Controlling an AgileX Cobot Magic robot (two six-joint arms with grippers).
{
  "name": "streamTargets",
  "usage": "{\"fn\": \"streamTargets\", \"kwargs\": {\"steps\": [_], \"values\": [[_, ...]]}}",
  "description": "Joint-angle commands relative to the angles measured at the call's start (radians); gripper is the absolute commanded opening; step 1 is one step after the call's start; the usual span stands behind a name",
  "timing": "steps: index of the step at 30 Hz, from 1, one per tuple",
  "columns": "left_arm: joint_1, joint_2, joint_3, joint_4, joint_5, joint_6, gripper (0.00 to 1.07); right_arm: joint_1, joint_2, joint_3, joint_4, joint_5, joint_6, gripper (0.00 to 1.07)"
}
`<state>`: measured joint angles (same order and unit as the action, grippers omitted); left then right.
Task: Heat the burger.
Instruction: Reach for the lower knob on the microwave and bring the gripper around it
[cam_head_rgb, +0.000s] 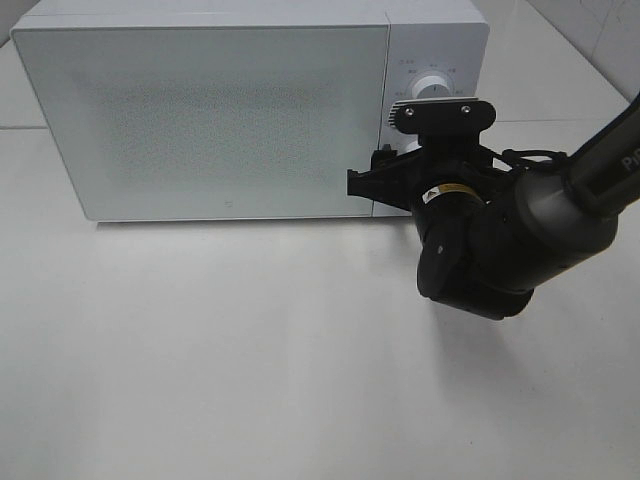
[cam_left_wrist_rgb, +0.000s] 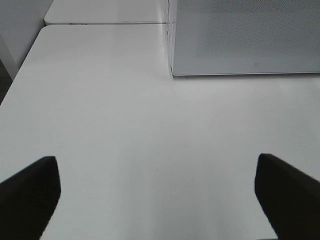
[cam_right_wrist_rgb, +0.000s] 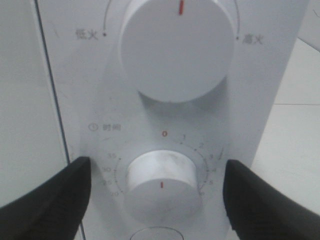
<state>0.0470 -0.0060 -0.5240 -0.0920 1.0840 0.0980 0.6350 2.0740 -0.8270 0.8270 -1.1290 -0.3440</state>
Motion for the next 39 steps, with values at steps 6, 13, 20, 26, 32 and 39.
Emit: {"fn": "streamTargets", "kwargs": {"steps": [6,13,20,26,32,39], "values": [[0.003,-0.015,0.002,-0.002,-0.011,-0.005,0.98,-0.006,0.0,-0.009,0.005,-0.014,0.003,0.66],[0.003,-0.015,0.002,-0.002,-0.011,-0.005,0.98,-0.018,0.009,-0.015,0.007,0.013,0.052,0.6],[0.003,-0.015,0.002,-0.002,-0.011,-0.005,0.98,-0.018,0.009,-0.017,-0.012,0.015,0.067,0.4],[0.003,-0.015,0.002,-0.002,-0.011,-0.005,0.98,-0.018,0.009,-0.017,-0.027,0.008,0.067,0.16],[0.003,-0.015,0.002,-0.002,-0.011,-0.005,0.98,-0.018,0.009,-0.017,-0.065,-0.037,0.106,0.06],[0.003,-0.015,0.002,-0.002,-0.011,-0.005,0.98,-0.017,0.009,-0.017,-0.109,-0.097,0.212,0.06]]}}
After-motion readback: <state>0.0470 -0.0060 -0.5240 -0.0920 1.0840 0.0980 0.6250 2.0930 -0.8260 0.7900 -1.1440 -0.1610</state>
